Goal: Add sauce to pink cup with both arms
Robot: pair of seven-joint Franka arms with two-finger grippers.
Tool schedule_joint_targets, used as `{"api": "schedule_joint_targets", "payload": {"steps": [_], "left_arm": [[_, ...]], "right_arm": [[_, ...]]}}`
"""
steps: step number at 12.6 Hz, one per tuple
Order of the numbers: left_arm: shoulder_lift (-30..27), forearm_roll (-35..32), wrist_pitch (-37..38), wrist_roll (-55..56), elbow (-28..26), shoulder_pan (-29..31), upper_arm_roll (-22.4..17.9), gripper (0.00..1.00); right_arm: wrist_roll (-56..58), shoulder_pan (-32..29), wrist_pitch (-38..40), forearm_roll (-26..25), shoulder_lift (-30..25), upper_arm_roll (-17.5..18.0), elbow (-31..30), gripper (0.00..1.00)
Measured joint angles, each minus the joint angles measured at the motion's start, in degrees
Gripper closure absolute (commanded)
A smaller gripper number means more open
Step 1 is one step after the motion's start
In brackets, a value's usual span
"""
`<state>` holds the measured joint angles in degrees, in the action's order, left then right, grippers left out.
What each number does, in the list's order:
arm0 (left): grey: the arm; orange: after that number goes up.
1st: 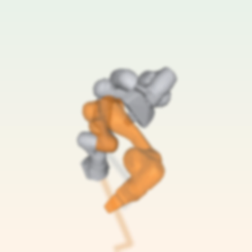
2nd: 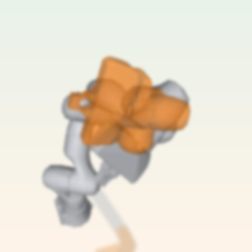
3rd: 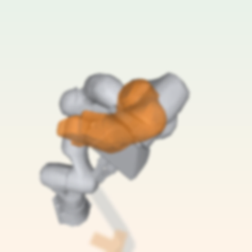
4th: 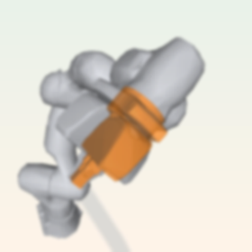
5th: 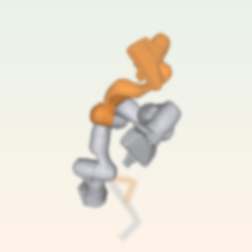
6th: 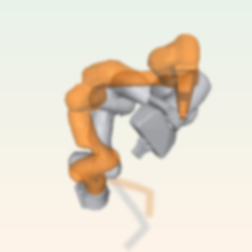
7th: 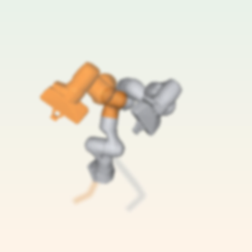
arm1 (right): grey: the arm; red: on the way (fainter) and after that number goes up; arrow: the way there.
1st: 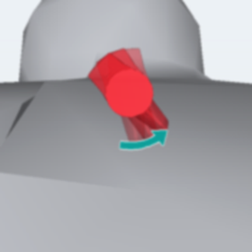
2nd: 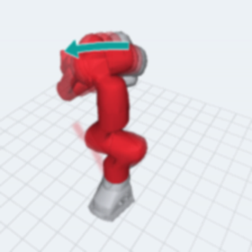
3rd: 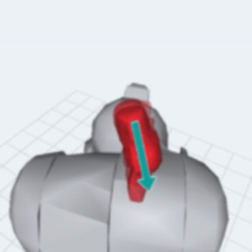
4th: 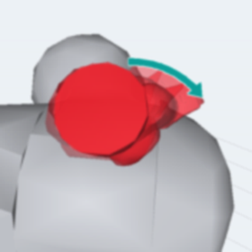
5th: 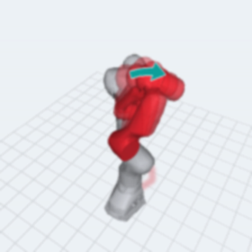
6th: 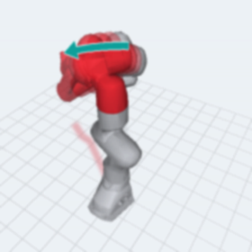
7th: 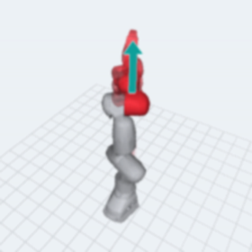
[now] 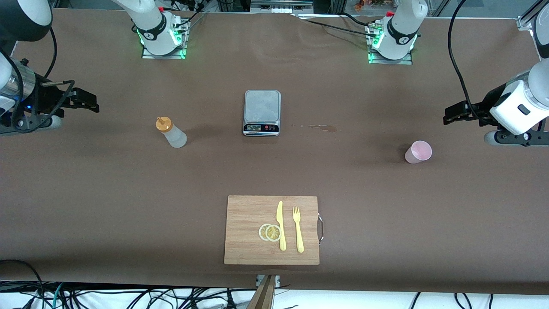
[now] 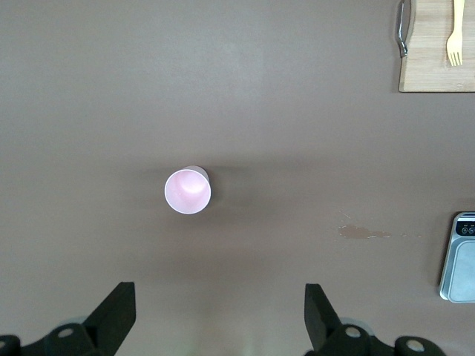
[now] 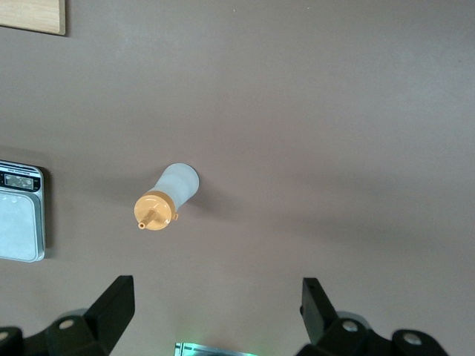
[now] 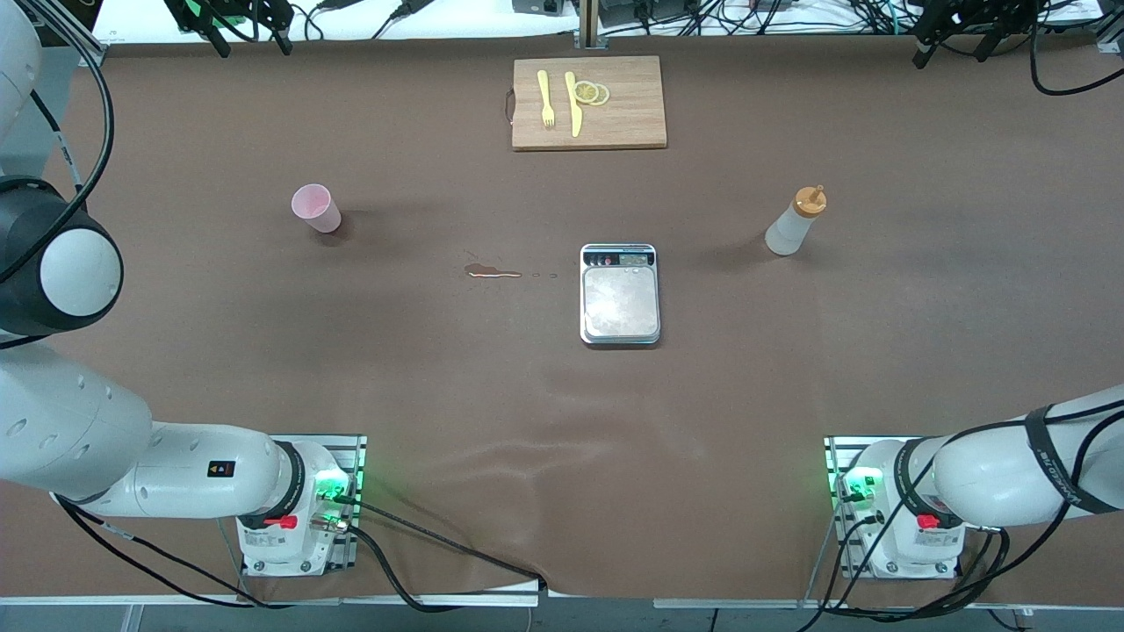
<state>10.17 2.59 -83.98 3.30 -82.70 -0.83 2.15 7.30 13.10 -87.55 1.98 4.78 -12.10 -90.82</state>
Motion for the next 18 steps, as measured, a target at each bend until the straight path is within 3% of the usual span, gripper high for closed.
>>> {"api": "schedule_joint_targets", "payload": {"steps": [5, 18], "left_arm": [[0.2, 0.0, 0.6, 0.0, 0.2, -0.1, 0.2, 0.0], [0.8, 0.0, 1.7, 0.0, 0.7, -0.1, 0.2, 0.0]], "right_arm": [[0.1, -0.1, 0.7, -0.8, -2.5, -0.6, 0.3, 0.0], [0.2, -0.1, 1.1, -1.8, -2.6, -1.2, 3.7, 0.0]]}}
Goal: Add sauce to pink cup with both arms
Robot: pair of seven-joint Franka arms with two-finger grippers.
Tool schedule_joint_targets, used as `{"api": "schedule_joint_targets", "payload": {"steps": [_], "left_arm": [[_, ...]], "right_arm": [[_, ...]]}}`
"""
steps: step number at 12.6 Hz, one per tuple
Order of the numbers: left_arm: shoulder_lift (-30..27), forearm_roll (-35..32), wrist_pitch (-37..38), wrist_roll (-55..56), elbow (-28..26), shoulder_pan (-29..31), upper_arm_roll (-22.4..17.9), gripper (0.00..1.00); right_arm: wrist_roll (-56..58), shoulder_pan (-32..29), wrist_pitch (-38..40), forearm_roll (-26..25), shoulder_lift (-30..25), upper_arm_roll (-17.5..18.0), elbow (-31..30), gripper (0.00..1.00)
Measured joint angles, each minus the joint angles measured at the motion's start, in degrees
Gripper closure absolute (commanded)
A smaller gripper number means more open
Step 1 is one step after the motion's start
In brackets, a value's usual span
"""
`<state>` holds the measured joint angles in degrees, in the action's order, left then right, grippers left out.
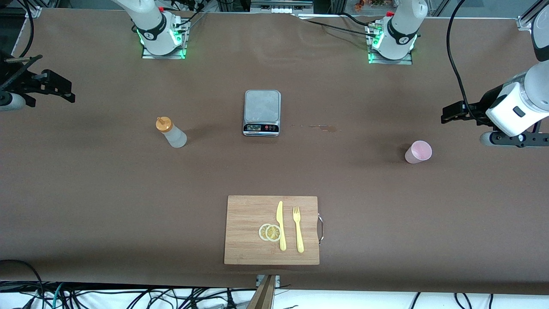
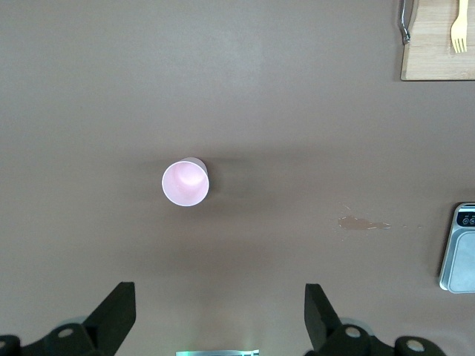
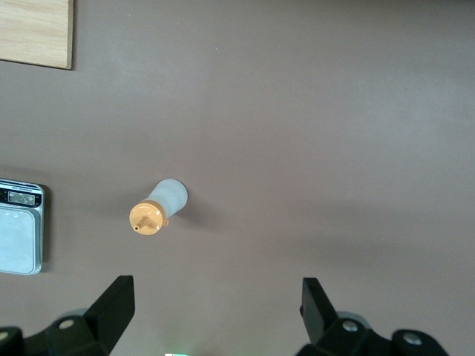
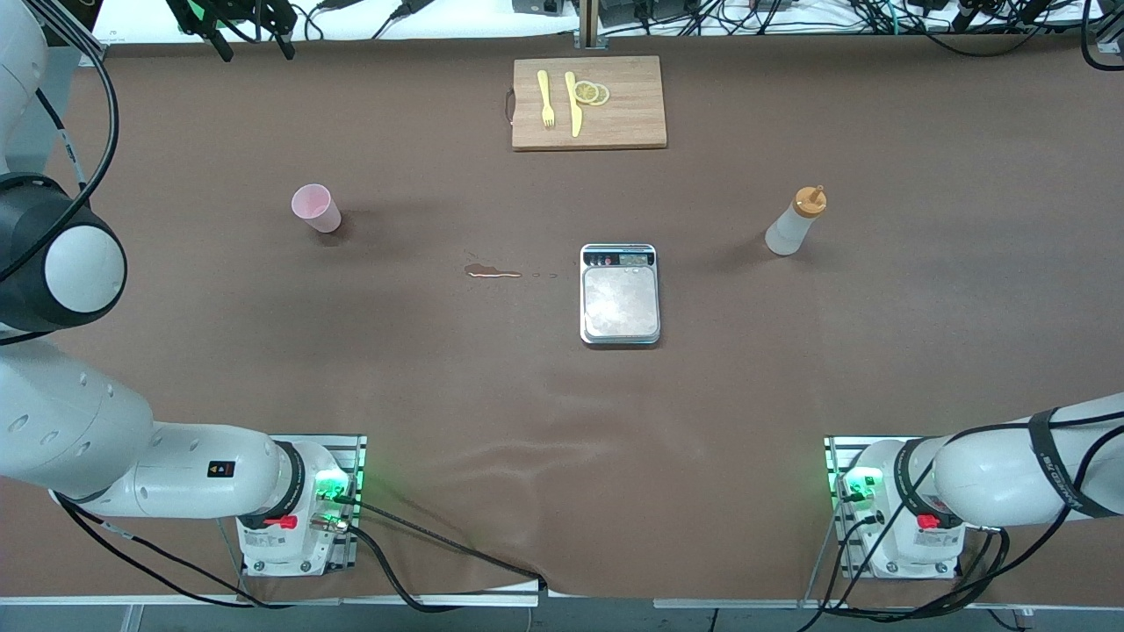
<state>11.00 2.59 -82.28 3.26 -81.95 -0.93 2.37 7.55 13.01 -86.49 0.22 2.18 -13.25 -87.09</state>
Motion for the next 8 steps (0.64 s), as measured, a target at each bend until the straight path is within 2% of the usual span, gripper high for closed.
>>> {"api": "schedule_joint_targets", "payload": {"steps": [8], "left_arm": [[0.2, 0.0, 0.0, 0.0, 0.1, 0.0, 0.0, 0.0]], "right_arm": [[0.0, 0.1, 1.0, 0.0, 0.2, -0.7, 0.0, 0.0]]}}
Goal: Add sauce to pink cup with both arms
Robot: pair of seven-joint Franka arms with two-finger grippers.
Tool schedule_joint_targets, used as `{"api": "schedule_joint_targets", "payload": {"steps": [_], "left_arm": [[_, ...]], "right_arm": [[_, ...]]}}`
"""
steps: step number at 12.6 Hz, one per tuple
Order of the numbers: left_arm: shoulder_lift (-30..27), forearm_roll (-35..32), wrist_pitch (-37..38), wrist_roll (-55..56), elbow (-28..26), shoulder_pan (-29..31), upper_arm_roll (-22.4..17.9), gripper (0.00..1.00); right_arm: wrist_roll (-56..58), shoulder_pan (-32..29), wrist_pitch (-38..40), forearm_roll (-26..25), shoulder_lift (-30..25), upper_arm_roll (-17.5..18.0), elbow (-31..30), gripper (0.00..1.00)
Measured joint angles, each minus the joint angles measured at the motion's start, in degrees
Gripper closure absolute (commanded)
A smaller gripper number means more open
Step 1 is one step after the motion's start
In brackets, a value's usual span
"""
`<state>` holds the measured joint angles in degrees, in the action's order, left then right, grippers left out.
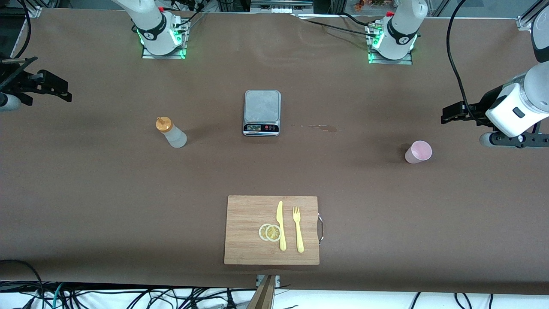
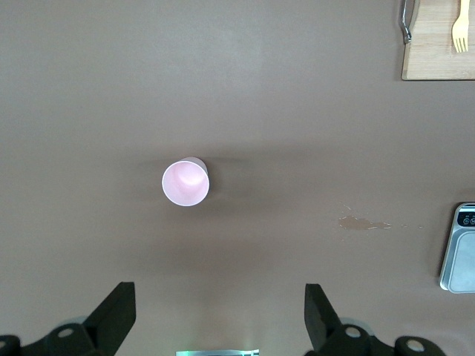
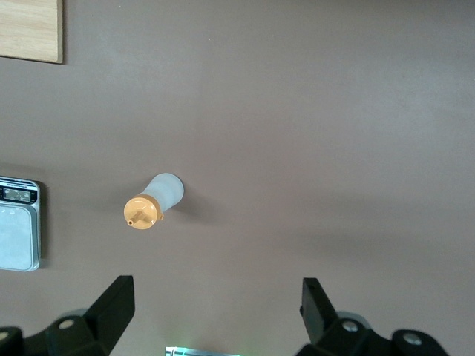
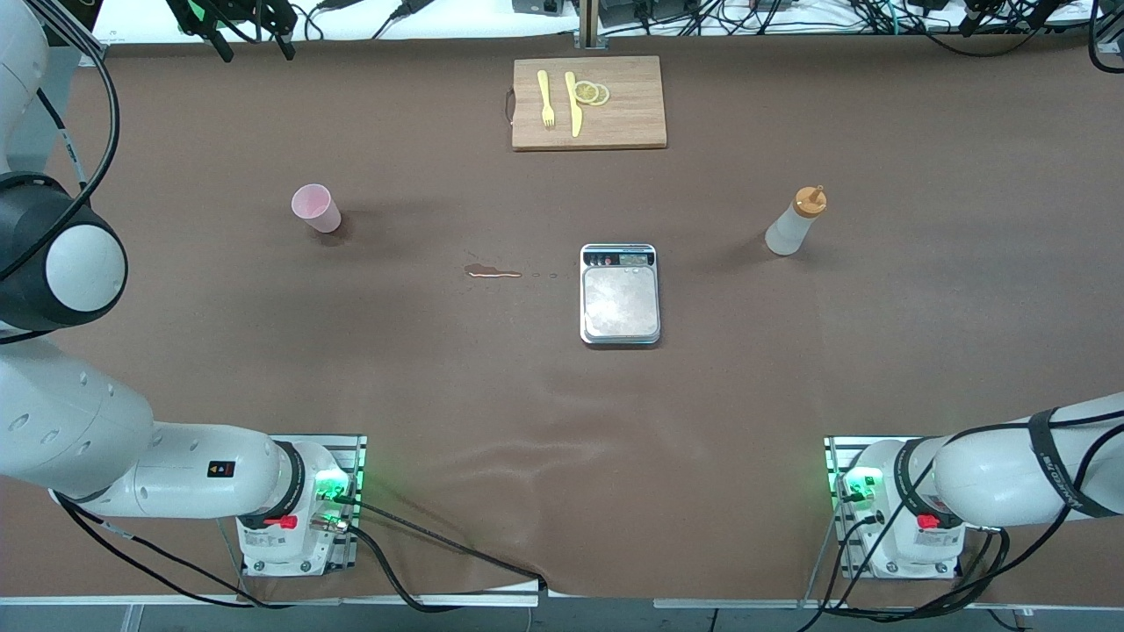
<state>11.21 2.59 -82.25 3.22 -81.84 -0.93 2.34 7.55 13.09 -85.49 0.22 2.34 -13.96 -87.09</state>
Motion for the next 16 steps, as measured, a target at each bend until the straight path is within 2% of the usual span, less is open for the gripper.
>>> {"api": "schedule_joint_targets", "payload": {"steps": [16], "left_arm": [[1.2, 0.0, 0.1, -0.3, 1.4, 0.4, -0.6, 0.0]], "right_arm": [[0.0, 0.1, 0.2, 0.0, 0.2, 0.1, 0.0, 0.0]]}}
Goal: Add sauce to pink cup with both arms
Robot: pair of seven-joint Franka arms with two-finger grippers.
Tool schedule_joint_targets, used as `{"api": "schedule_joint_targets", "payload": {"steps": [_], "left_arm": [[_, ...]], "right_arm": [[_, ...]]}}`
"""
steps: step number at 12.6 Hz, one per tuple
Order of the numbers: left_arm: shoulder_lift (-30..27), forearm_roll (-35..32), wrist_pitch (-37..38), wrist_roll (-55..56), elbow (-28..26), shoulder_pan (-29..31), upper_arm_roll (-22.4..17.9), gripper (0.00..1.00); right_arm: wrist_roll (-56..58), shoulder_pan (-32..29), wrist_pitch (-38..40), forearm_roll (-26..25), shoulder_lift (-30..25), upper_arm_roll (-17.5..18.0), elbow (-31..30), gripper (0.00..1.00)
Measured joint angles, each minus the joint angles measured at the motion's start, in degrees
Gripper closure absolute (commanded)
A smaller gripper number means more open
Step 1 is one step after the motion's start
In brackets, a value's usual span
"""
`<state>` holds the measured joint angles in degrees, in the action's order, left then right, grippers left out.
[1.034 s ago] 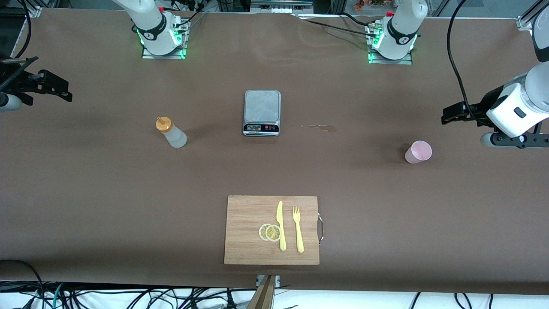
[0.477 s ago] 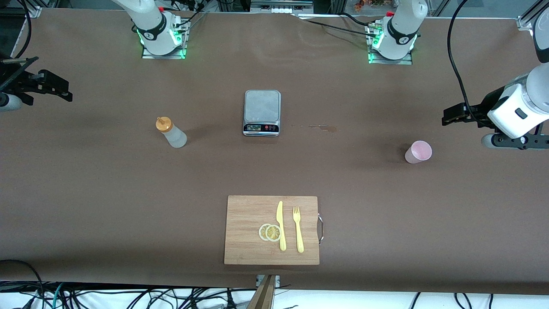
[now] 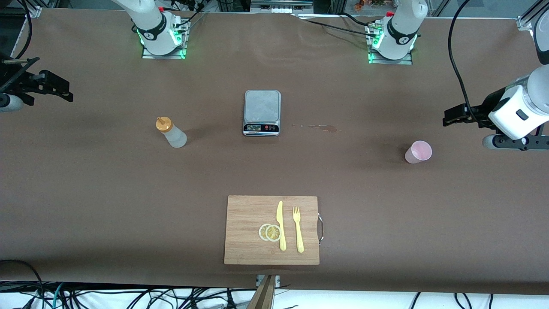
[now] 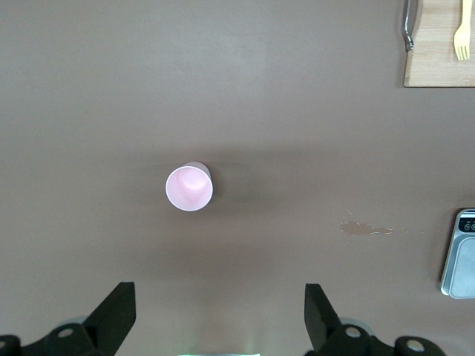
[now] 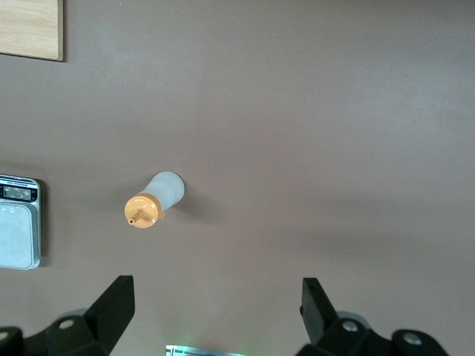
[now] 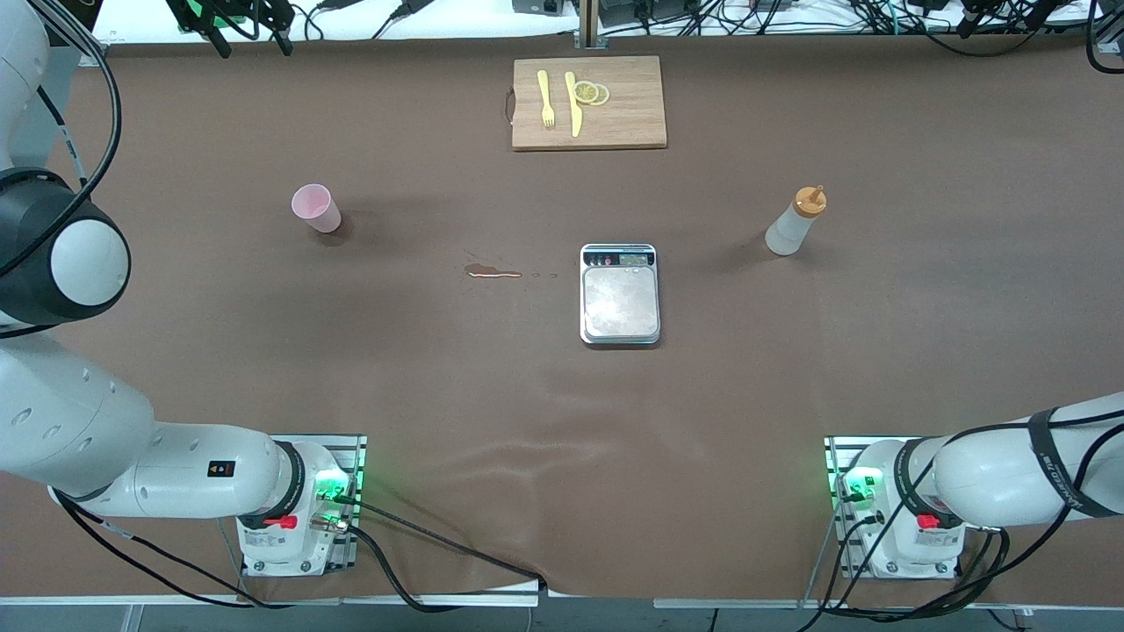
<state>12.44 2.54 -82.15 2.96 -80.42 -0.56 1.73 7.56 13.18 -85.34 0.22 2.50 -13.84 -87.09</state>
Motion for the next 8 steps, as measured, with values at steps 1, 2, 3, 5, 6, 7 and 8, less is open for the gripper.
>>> {"api": "schedule_joint_targets", "payload": {"steps": [1, 2, 3, 5, 6, 7, 8], "left_arm": [[0.5, 0.0, 0.0, -0.3, 0.0, 0.3, -0.3, 0.0], [1.4, 0.0, 0.0, -1.3, 0.0, 0.8, -0.4, 0.0], [2.5, 0.0, 0.0, -2.8, 0.0, 1.4, -0.4, 0.0], [5.2, 0.0, -1.3, -4.8, 0.0, 2.6, -0.6, 0.0], [6.2, 0.0, -1.7, -5.3, 0.0, 3.0, -0.6, 0.0], [7.1, 0.0, -2.0, -5.5, 0.0, 3.4, -0.6, 0.0], [7.9, 0.0, -2.2, -5.7, -0.1, 3.6, -0.6, 0.0]], "right_arm": [[0.0, 0.0, 0.0, 0.0, 0.0, 0.0, 0.0, 0.0], [0.0, 0.0, 0.0, 0.0, 0.0, 0.0, 0.0, 0.0], [0.0, 0.0, 0.0, 0.0, 0.0, 0.1, 0.0, 0.0], [0.0, 0.1, 0.0, 0.0, 0.0, 0.1, 0.0, 0.0], [0.0, 0.1, 0.0, 0.0, 0.0, 0.1, 0.0, 0.0], [0.0, 0.1, 0.0, 0.0, 0.0, 0.1, 0.0, 0.0], [0.0, 0.2, 0.0, 0.0, 0.0, 0.1, 0.0, 0.0]]}}
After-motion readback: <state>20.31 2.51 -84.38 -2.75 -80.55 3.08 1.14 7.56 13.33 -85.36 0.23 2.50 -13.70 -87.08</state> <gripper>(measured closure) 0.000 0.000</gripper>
